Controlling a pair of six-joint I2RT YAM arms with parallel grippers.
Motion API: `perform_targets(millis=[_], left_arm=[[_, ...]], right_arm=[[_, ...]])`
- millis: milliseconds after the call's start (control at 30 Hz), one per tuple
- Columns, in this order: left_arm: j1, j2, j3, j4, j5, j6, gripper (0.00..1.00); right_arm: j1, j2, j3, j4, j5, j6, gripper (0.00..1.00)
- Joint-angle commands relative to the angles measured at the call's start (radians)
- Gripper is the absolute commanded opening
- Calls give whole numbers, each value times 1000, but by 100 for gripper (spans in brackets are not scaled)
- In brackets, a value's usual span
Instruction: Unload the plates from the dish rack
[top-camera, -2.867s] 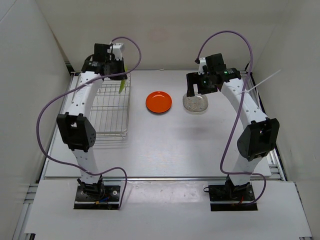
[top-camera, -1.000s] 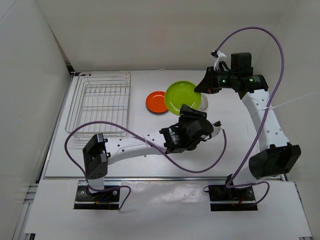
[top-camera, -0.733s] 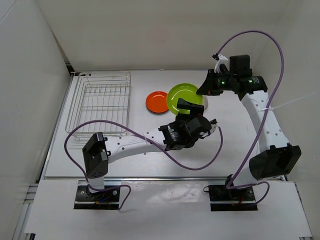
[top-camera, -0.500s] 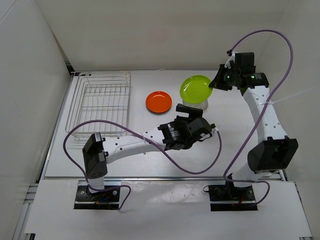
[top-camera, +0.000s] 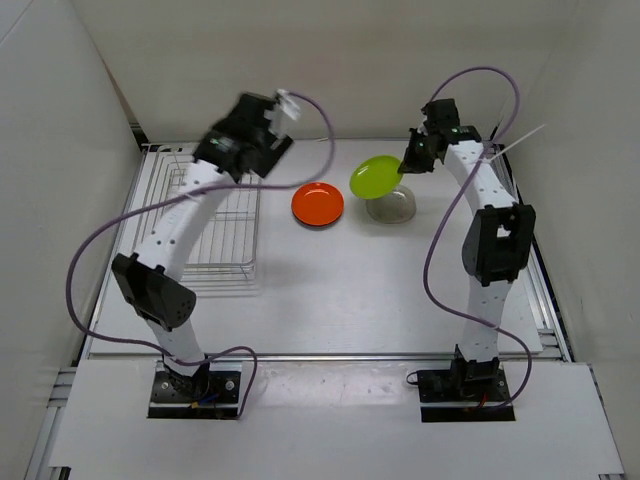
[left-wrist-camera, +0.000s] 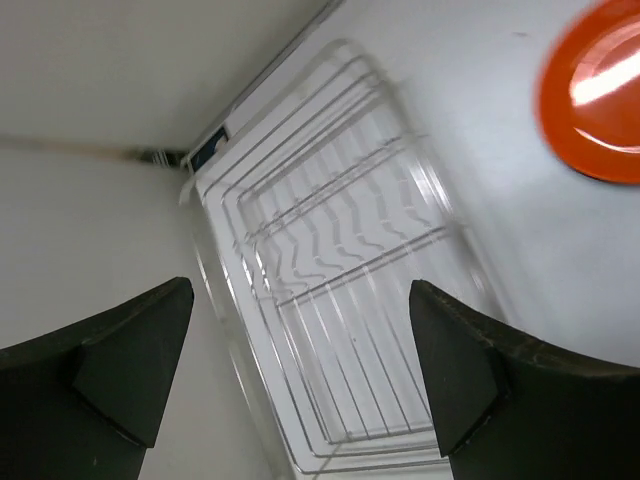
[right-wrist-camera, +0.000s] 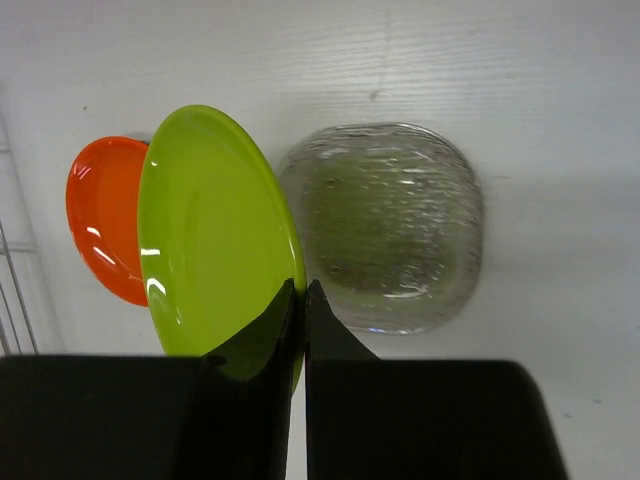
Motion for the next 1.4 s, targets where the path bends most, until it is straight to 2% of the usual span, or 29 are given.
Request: perform_targets(millis=[0, 33, 200, 333, 500, 833, 1167, 1367], left_arm=[[160, -38, 82, -107, 325, -218, 100], [244, -38, 82, -122, 382, -241, 100], [453, -48, 91, -166, 776, -304, 100], [521, -83, 50, -166, 875, -292, 100], [530, -146, 7, -166, 907, -292, 100], [530, -221, -51, -148, 877, -303, 100], [530, -230, -81, -150, 850, -324, 100], [530, -249, -99, -140, 850, -324, 100]], right_arm=[[53, 47, 124, 41, -42, -25, 0], [74, 65, 143, 41, -42, -25, 0], [159, 160, 200, 64, -4, -111, 0], [191, 220, 241, 64, 6, -122, 0], [210, 260, 251, 76, 24, -122, 0], [219, 269, 221, 97, 42, -133, 2], [262, 300, 231, 97, 62, -152, 6], [262, 309, 231, 97, 62, -152, 17]])
